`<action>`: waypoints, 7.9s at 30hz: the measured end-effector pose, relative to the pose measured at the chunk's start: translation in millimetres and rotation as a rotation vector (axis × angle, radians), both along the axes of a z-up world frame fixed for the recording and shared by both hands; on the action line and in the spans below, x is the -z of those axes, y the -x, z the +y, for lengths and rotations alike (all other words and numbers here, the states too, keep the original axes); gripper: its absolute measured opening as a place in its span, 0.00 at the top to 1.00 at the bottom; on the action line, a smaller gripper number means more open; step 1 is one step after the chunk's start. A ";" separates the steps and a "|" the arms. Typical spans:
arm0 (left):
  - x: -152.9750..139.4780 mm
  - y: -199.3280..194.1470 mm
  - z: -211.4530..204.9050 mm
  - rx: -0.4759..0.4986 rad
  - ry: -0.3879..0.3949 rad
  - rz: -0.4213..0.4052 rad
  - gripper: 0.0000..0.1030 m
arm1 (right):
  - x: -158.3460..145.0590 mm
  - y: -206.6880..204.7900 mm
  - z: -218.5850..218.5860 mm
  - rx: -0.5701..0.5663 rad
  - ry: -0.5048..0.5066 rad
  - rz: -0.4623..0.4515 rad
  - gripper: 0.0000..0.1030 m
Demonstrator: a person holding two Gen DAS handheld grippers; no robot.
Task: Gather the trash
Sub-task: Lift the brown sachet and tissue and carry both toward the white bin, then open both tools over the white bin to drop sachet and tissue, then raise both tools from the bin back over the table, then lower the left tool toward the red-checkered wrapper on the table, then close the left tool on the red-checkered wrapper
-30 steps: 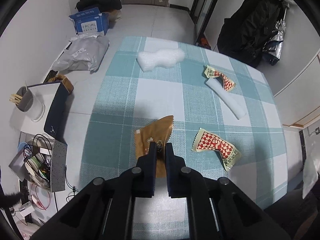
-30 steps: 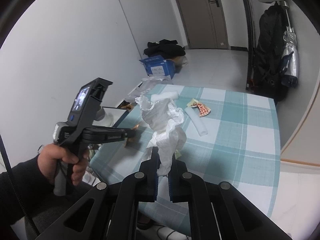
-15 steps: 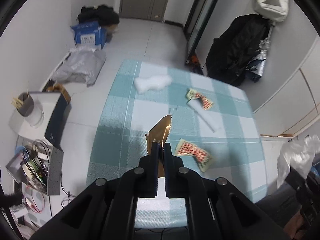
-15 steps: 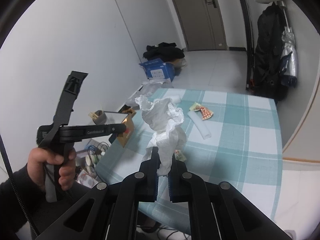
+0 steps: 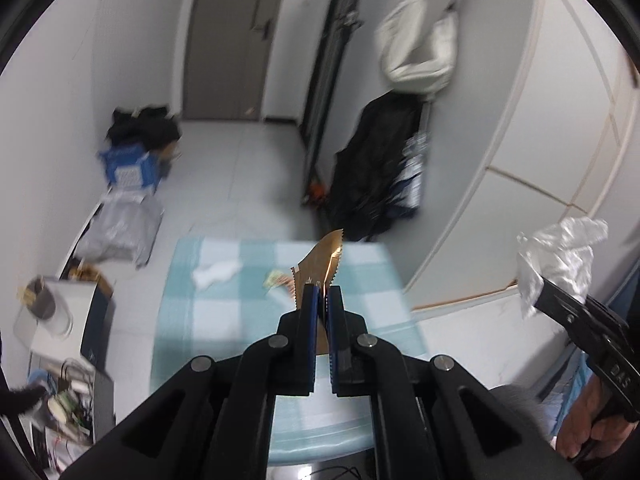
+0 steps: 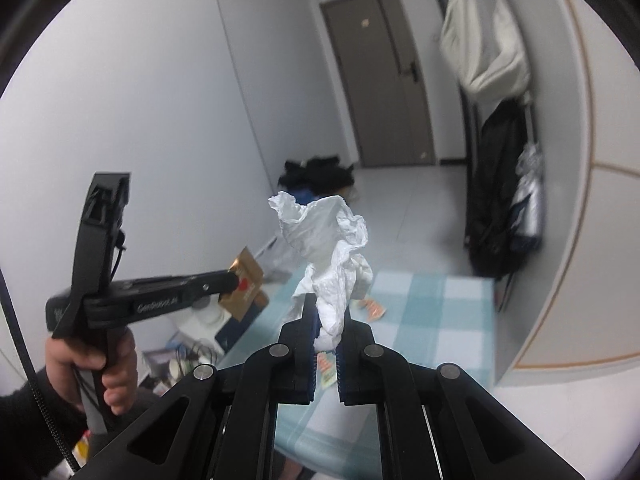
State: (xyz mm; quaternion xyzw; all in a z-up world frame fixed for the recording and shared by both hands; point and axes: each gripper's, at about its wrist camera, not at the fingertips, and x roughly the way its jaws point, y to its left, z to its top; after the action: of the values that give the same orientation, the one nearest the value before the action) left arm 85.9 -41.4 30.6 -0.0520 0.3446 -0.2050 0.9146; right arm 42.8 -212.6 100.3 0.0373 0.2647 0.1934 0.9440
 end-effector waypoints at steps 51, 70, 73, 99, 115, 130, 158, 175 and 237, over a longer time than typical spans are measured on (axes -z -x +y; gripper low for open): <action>198.0 54.7 -384.8 0.796 -0.380 0.806 0.99 | 228.5 146.4 -315.5 0.656 -0.212 0.564 0.94; 281.4 68.8 -413.1 0.882 -0.650 1.006 0.93 | 293.1 135.8 -331.1 0.739 -0.311 0.755 0.90; 287.3 66.1 -412.1 0.872 -0.633 1.038 0.88 | 297.3 137.2 -328.5 0.736 -0.300 0.763 0.75; 167.5 30.6 -391.6 0.746 -0.425 0.603 0.63 | 209.8 141.4 -323.5 0.814 -0.145 0.594 0.48; 17.0 -8.8 -231.1 0.400 -0.206 0.127 0.26 | 27.7 79.9 -218.1 0.701 0.000 0.163 0.14; -16.5 -19.1 -66.0 -0.006 -0.087 -0.056 0.10 | -32.4 26.3 -69.0 0.479 0.172 -0.027 0.04; 102.1 -85.9 64.8 -0.334 -0.047 0.063 0.01 | 58.7 -118.0 89.7 0.178 0.382 0.075 0.00; 178.5 -96.0 17.7 -0.016 -0.127 0.394 0.01 | 116.0 -191.7 67.2 -0.018 0.299 0.135 0.01; 178.3 -95.4 46.5 -0.081 -0.028 0.496 0.87 | 108.6 -192.1 28.0 0.050 0.208 0.189 0.00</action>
State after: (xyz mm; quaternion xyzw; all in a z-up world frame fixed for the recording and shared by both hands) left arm 181.3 5.1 -147.7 -0.1018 0.5591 -0.1446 0.8100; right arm 234.9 -184.6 -8.3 -0.0360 0.3698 0.1371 0.9182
